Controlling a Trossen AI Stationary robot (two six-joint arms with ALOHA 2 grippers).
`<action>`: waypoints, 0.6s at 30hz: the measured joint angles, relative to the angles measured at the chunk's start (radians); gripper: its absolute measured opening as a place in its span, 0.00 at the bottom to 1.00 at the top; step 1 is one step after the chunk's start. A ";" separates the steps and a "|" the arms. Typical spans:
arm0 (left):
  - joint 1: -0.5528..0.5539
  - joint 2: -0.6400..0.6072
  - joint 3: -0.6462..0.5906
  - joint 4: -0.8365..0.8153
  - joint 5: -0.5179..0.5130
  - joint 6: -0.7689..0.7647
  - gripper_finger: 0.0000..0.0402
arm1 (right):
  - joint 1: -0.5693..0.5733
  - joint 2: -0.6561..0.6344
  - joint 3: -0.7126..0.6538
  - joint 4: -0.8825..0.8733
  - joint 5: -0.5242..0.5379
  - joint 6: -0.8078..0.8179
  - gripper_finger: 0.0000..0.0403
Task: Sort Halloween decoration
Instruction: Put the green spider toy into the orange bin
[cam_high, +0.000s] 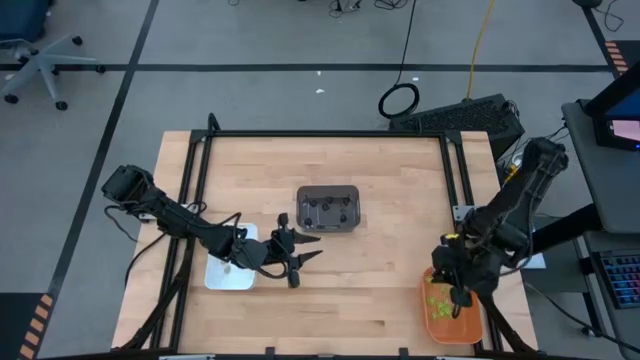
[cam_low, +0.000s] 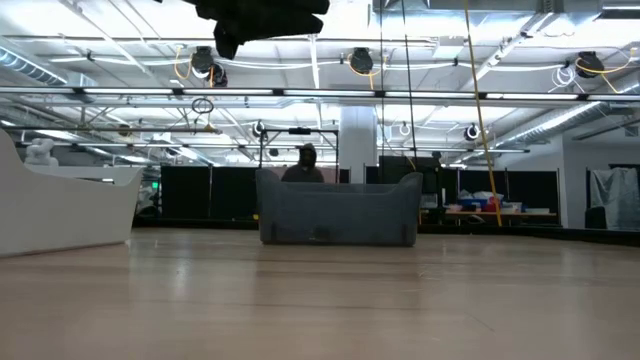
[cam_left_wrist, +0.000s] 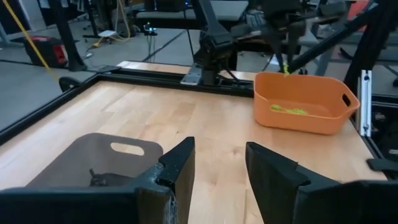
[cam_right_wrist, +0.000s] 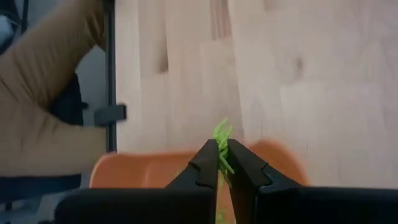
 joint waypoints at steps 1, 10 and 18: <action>0.000 0.000 0.000 0.000 -0.003 -0.002 0.37 | 0.018 0.005 0.000 -0.008 0.000 0.017 0.02; 0.000 -0.085 0.000 -0.102 -0.002 -0.002 0.37 | 0.136 0.073 0.000 -0.047 -0.051 0.129 0.02; 0.008 -0.228 0.002 -0.302 -0.037 -0.029 0.37 | 0.166 0.183 0.000 -0.064 -0.080 0.229 0.02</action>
